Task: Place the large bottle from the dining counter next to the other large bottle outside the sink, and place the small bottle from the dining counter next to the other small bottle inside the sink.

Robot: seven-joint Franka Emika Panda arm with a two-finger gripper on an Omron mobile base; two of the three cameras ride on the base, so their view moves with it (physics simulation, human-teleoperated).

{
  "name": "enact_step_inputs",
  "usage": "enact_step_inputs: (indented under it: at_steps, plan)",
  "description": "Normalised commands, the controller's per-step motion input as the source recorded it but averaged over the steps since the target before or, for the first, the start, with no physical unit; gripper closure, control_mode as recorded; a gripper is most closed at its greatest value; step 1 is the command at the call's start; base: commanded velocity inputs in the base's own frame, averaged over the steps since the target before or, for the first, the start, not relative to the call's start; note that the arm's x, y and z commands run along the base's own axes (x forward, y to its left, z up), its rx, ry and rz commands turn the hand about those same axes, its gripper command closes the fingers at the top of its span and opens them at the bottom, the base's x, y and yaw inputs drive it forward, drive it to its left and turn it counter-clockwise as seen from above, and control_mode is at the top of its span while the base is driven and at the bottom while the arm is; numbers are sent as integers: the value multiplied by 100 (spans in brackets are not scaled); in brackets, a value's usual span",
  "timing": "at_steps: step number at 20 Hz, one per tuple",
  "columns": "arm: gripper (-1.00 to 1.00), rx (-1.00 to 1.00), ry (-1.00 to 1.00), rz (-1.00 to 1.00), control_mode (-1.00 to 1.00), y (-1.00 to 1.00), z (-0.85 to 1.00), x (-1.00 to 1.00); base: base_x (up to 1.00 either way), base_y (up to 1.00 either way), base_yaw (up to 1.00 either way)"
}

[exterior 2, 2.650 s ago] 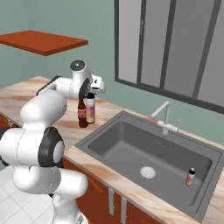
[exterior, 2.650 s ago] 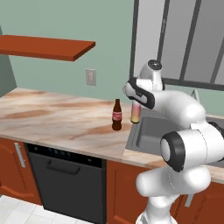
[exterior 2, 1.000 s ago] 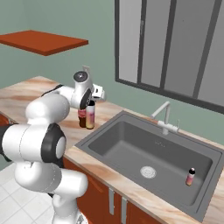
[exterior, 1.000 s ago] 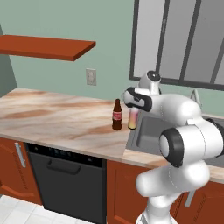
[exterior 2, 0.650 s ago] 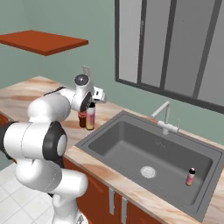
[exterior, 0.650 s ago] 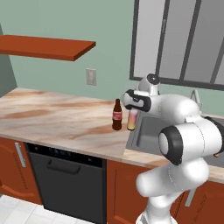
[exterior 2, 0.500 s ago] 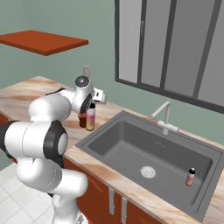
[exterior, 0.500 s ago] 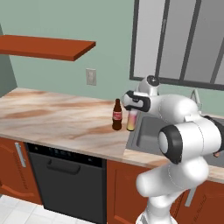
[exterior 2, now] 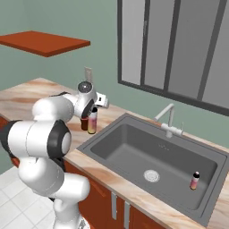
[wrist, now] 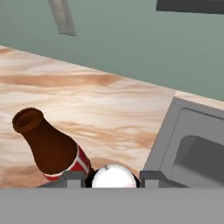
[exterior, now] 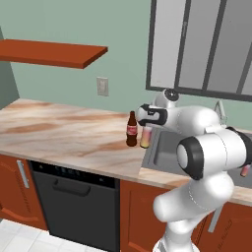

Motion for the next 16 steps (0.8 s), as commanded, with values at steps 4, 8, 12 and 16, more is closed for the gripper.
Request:
enact_step_inputs:
  at_steps: [4, 8, 12, 16]
  plan:
    - [100, 2, -3, 0, -100, 4, -3, 10, 0, 0, 0]
    - [100, 2, -2, 0, -100, 4, -9, 8, 0, 0, 0]
    - [100, 2, 0, 0, -100, 1, -17, 9, 0, 0, 0]
    - [100, 0, 0, 0, -100, 0, -17, 9, 0, 0, 0]
